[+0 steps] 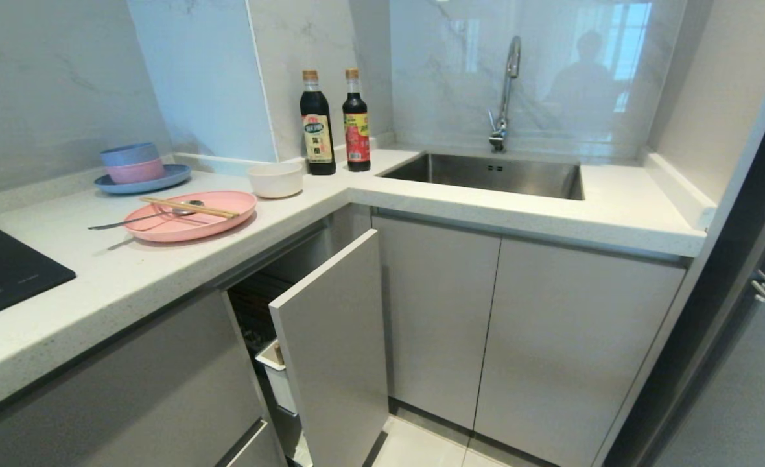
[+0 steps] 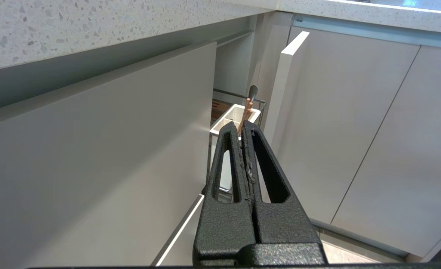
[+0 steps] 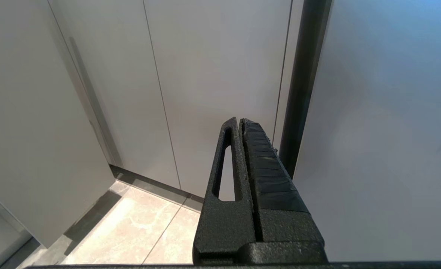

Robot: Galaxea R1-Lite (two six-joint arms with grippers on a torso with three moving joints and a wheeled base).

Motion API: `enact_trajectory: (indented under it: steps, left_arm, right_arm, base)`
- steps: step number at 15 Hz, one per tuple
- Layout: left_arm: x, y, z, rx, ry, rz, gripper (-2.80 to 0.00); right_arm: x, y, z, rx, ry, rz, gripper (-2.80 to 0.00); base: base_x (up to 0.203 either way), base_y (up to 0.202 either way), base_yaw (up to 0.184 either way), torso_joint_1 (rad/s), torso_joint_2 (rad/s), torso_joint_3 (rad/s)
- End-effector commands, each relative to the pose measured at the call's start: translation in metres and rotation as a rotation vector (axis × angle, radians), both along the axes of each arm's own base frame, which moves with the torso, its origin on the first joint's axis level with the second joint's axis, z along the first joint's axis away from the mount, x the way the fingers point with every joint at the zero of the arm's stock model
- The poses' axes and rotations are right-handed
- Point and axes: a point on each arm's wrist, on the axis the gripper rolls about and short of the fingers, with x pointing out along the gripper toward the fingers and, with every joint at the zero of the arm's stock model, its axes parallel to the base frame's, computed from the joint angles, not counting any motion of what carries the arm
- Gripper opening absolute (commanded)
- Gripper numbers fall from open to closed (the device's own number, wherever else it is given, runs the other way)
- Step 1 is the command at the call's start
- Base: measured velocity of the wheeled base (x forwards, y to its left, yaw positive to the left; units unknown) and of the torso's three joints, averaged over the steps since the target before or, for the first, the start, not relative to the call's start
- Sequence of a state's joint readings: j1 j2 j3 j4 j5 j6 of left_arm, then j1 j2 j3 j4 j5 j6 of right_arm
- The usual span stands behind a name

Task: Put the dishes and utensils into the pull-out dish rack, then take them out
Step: Open the cupboard

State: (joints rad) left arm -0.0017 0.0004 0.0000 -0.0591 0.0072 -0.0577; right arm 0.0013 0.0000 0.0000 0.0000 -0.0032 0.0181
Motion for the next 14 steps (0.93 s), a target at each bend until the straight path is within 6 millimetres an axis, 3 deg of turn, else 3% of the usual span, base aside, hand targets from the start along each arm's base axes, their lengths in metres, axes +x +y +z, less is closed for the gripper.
enact_trajectory:
  steps: [1, 9, 11, 14]
  left_arm:
    - [0.002, 0.0, -0.007, -0.001, 0.026, 0.001, -2.8]
    - [0.0, 0.0, 0.0, 0.035, 0.005, 0.003, -2.8]
    - [-0.011, 0.0, 0.034, 0.041, -0.094, 0.009, -2.8]
    - [-0.036, 0.0, 0.119, 0.069, -0.24, 0.021, -2.8]
  right_arm:
    - [0.0, 0.0, 0.0, 0.0, 0.002, 0.0, -2.8]
    - [0.0, 0.0, 0.0, 0.0, 0.002, 0.0, -2.8]
    - [0.0, 0.0, 0.0, 0.0, 0.002, 0.0, -2.8]
    - [0.0, 0.0, 0.0, 0.0, 0.002, 0.0, -2.8]
  base:
    - [0.0, 0.0, 0.0, 0.0, 0.0, 0.0]
    - [0.0, 0.0, 0.0, 0.0, 0.0, 0.0]
    - [0.0, 0.0, 0.0, 0.0, 0.0, 0.0]
    - [0.0, 0.0, 0.0, 0.0, 0.0, 0.0]
